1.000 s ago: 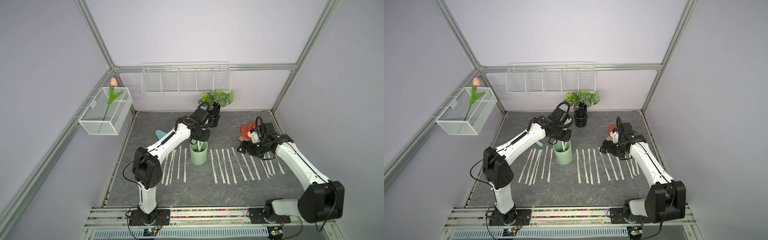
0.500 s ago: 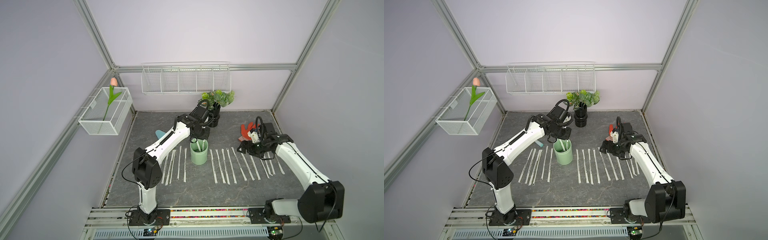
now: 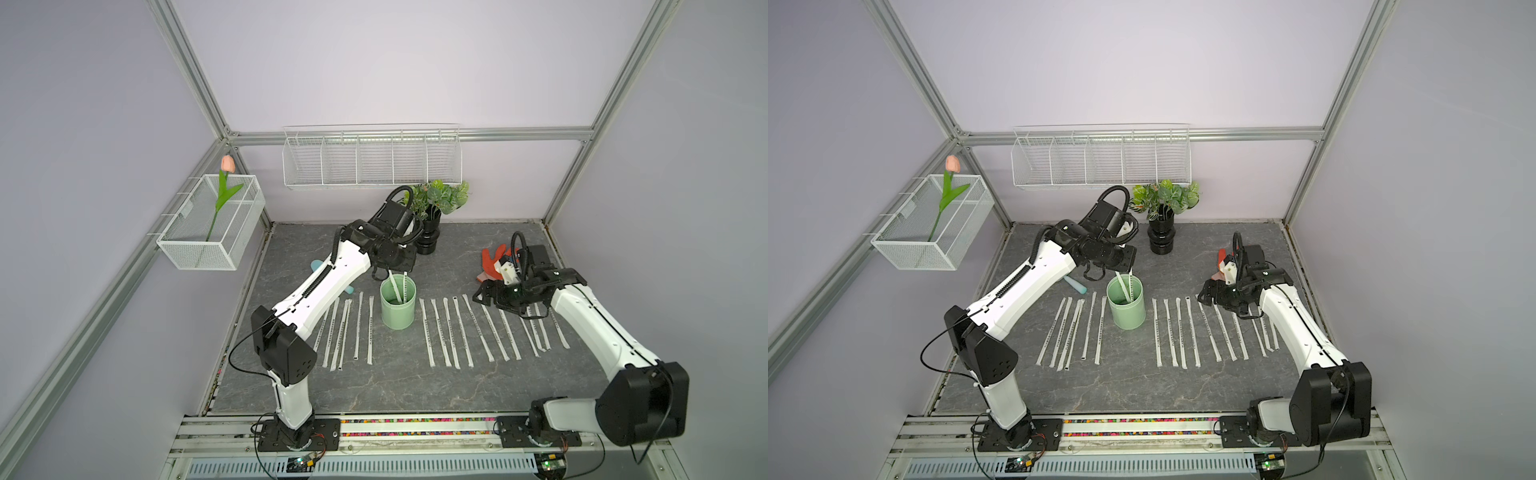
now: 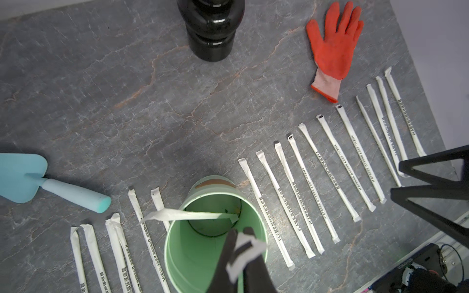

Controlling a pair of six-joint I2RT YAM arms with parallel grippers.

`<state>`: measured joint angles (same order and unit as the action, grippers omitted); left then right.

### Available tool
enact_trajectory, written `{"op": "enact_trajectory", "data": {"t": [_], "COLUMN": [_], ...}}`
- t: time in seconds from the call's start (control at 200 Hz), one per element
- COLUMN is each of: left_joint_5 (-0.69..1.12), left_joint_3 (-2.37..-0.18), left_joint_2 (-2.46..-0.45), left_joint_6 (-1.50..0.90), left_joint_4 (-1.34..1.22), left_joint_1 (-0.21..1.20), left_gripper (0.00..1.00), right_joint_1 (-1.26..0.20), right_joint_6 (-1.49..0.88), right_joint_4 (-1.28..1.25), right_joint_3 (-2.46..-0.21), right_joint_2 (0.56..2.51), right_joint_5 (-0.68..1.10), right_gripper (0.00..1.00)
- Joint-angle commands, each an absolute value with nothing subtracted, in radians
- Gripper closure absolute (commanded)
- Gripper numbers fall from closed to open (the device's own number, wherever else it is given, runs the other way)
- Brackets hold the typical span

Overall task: Take the straws out of the storage container
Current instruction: Pick up the straw from the container, then place the straw at the center of the board.

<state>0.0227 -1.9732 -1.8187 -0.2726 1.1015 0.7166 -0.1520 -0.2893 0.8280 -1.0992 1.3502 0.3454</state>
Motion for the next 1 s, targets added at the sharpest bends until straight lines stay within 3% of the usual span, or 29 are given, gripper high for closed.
{"op": "enact_trajectory", "data": {"t": [0.0, 0.365, 0.69, 0.995], "left_joint_5": [0.003, -0.200, -0.276, -0.402], "left_joint_3": [-2.043, -2.191, -2.233, -2.178], "left_joint_2": [-1.771, -1.641, -1.529, -1.662], "left_joint_6": [-0.254, -0.209, -0.221, -0.295], "left_joint_4": [1.137, 1.189, 1.351, 1.604], "left_joint_1": [0.721, 0.710, 0.582, 0.416], "left_gripper": [0.93, 0.93, 0.92, 0.92], "right_joint_1": [-0.146, -0.146, -0.146, -0.146], "right_joint_6": [-0.300, -0.297, -0.278, -0.269], "right_joint_4": [0.812, 0.811, 0.839, 0.844], "right_joint_3": [-1.086, -1.118, -1.150, -1.146], "right_joint_2": [1.362, 1.393, 1.409, 1.432], "right_joint_5": [0.367, 0.385, 0.377, 0.368], "right_gripper": [0.11, 0.11, 0.11, 0.11]}}
